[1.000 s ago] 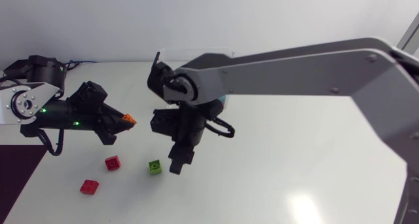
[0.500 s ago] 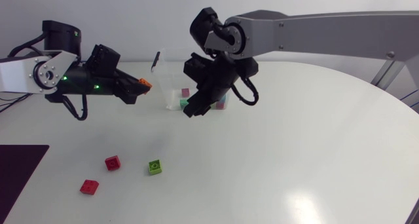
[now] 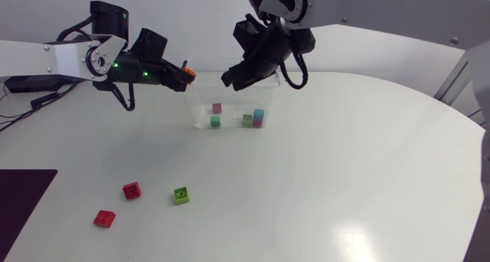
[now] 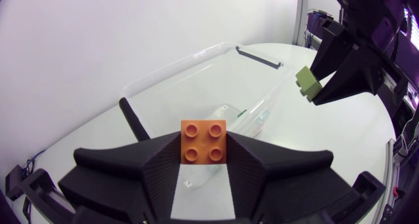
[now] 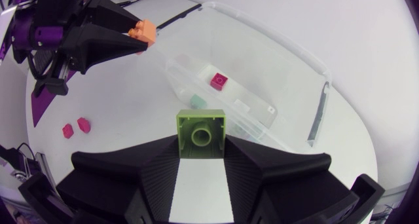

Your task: Place the duplo bricks in the container

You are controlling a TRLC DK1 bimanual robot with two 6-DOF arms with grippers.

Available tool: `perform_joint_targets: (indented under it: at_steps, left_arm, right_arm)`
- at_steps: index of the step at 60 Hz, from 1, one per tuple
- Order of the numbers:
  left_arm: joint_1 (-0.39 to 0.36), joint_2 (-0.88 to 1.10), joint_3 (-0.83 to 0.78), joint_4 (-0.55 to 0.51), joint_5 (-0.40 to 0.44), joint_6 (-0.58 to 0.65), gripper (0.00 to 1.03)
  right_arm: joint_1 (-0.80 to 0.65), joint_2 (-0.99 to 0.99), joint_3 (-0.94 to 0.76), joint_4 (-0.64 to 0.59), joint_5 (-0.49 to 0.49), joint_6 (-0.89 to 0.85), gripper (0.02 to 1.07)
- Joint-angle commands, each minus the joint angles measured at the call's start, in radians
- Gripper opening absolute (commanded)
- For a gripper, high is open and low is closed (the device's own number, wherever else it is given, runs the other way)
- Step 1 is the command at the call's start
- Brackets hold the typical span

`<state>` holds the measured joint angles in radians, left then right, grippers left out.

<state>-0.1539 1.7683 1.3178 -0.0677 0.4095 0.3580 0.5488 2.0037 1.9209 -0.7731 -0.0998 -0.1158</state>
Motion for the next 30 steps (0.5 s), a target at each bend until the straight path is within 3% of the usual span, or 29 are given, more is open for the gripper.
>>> perform_joint_targets:
  at_steps: [1, 30]
  left_arm:
    - [-0.012, 0.054, 0.057, 0.023, -0.014, -0.039, 0.31]
    - [-0.022, 0.175, 0.182, 0.048, -0.031, -0.057, 0.31]
  right_arm:
    - [-0.012, 0.055, 0.040, 0.008, 0.014, 0.042, 0.37]
    - [-0.059, 0.155, 0.201, -0.009, 0.032, 0.108, 0.37]
